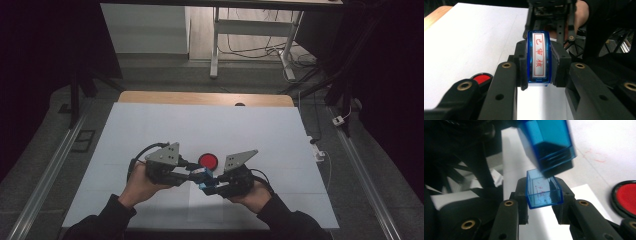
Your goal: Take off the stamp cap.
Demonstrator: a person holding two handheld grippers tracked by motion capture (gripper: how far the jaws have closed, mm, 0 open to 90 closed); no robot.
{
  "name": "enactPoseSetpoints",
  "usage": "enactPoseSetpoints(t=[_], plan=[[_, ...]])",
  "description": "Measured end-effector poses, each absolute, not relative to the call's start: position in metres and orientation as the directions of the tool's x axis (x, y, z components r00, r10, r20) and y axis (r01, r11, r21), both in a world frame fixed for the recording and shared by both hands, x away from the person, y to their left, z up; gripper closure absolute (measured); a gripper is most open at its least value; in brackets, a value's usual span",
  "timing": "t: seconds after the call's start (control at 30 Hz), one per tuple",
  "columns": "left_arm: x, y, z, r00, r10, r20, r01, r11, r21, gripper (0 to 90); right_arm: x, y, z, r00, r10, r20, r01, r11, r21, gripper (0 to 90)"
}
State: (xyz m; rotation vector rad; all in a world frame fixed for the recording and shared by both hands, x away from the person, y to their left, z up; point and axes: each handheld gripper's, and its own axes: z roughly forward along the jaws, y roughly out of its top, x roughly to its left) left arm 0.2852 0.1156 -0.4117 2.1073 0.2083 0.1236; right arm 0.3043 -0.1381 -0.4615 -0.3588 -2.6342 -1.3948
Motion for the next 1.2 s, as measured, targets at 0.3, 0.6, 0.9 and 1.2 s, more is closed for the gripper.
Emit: enactPoseSetpoints(t=[0.3,0.6,0.9,1.2], plan=[[0.287,0.116,-0.413,0.972,0.235,-0.003,0.129,-0.521,0.844,70.2,0.298,-0.144,-0.459,-0.971,0.179,0.156,0.231,0.558,0.797,68.6],[0.290,0.117,-0.415,0.962,0.273,-0.031,0.176,-0.524,0.833,70.1,0.290,-0.151,-0.455,-0.966,0.235,0.109,0.227,0.566,0.792,68.5],[0.292,0.115,-0.418,0.951,0.309,-0.029,0.201,-0.540,0.818,70.1,0.285,-0.166,-0.450,-0.956,0.276,0.103,0.245,0.548,0.800,68.5],[0.294,0.114,-0.421,0.936,0.349,-0.049,0.247,-0.549,0.798,70.1,0.277,-0.182,-0.445,-0.944,0.317,0.096,0.261,0.531,0.806,68.5]])
